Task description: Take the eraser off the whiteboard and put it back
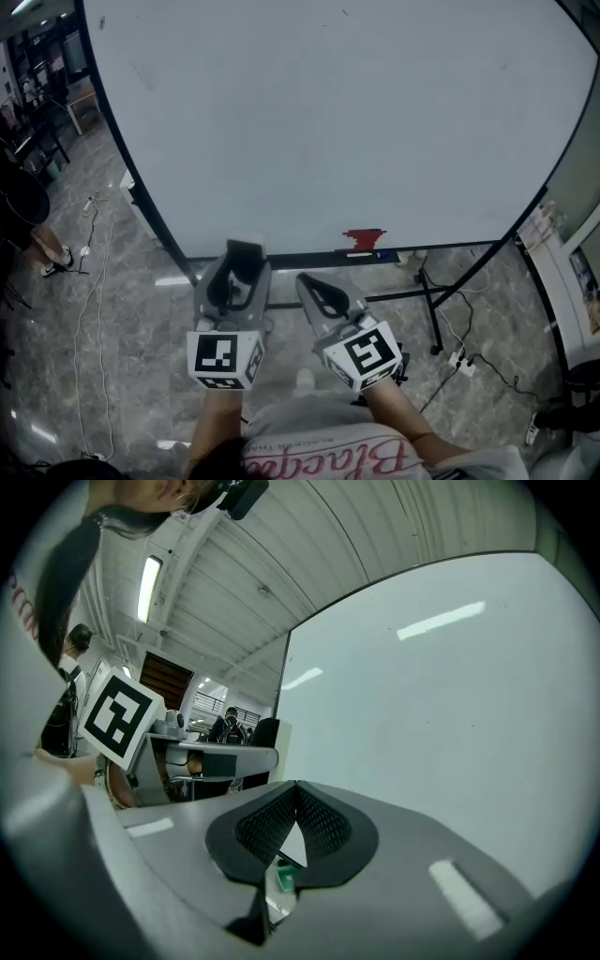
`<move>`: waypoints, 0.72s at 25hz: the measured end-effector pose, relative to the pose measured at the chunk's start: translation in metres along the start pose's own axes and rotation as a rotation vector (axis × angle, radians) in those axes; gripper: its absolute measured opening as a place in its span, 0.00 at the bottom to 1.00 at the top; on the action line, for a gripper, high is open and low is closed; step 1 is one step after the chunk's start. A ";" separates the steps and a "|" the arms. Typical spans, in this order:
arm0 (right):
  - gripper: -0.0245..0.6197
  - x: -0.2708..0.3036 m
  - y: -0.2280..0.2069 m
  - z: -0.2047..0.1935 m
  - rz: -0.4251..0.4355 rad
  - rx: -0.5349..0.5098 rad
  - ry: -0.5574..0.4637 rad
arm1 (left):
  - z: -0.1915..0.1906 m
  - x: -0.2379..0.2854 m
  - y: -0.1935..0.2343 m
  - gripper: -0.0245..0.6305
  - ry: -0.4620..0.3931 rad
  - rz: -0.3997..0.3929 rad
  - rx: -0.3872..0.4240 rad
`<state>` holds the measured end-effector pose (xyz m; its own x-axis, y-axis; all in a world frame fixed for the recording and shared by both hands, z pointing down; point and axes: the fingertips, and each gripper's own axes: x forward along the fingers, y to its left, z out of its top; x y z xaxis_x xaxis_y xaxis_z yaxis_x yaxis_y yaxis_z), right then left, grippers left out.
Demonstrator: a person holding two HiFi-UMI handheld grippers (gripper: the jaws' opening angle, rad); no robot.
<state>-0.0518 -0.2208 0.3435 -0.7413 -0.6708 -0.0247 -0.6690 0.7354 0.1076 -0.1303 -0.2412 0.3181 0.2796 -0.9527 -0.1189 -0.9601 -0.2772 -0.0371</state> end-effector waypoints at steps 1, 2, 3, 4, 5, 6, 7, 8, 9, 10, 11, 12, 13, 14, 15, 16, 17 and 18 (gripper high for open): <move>0.04 0.002 -0.003 -0.001 -0.002 0.002 0.000 | 0.001 0.006 0.002 0.38 -0.005 0.000 -0.002; 0.04 0.005 -0.006 -0.003 -0.003 0.003 0.001 | 0.003 0.012 0.003 0.38 -0.010 -0.001 -0.003; 0.04 0.008 -0.009 -0.004 -0.003 0.005 0.003 | 0.006 0.018 0.005 0.38 -0.016 -0.002 -0.003; 0.04 0.012 -0.012 -0.006 -0.002 0.009 0.004 | 0.008 0.025 0.006 0.38 -0.020 -0.004 0.001; 0.04 0.015 -0.015 -0.007 0.000 0.013 0.005 | 0.010 0.031 0.007 0.38 -0.021 -0.007 0.005; 0.04 0.019 -0.017 -0.007 0.002 0.016 0.005 | 0.011 0.039 0.009 0.38 -0.021 -0.011 0.008; 0.04 0.022 -0.020 -0.008 0.005 0.017 0.004 | 0.013 0.046 0.011 0.38 -0.019 -0.014 0.012; 0.04 0.026 -0.023 -0.008 0.007 0.019 0.004 | 0.014 0.054 0.013 0.38 -0.018 -0.013 0.018; 0.04 0.030 -0.027 -0.008 0.008 0.020 0.003 | 0.016 0.061 0.017 0.38 -0.019 -0.008 0.027; 0.04 0.034 -0.030 -0.007 0.009 0.021 0.003 | 0.018 0.068 0.021 0.38 -0.021 0.000 0.038; 0.04 0.038 -0.034 -0.007 0.010 0.021 0.002 | 0.021 0.076 0.025 0.38 -0.024 0.009 0.052; 0.04 0.042 -0.039 -0.007 0.009 0.021 0.002 | 0.024 0.083 0.029 0.38 -0.027 0.016 0.067; 0.04 0.045 -0.043 -0.006 0.009 0.022 0.001 | 0.026 0.090 0.032 0.38 -0.029 0.022 0.086; 0.04 0.048 -0.048 -0.006 0.008 0.024 0.001 | 0.029 0.097 0.036 0.38 -0.030 0.028 0.106; 0.04 0.051 -0.052 -0.006 0.009 0.026 0.002 | 0.030 0.104 0.039 0.38 -0.027 0.035 0.128; 0.04 0.054 -0.055 -0.005 0.011 0.027 0.002 | 0.032 0.111 0.043 0.38 -0.023 0.045 0.148; 0.04 0.058 -0.057 -0.005 0.014 0.026 0.001 | 0.035 0.117 0.048 0.38 -0.018 0.057 0.167; 0.04 0.061 -0.059 -0.005 0.018 0.023 0.001 | 0.037 0.123 0.052 0.38 -0.013 0.068 0.183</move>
<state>-0.0571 -0.3059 0.3403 -0.7529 -0.6577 -0.0224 -0.6569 0.7491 0.0855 -0.1455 -0.3677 0.2646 0.2157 -0.9664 -0.1398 -0.9605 -0.1843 -0.2083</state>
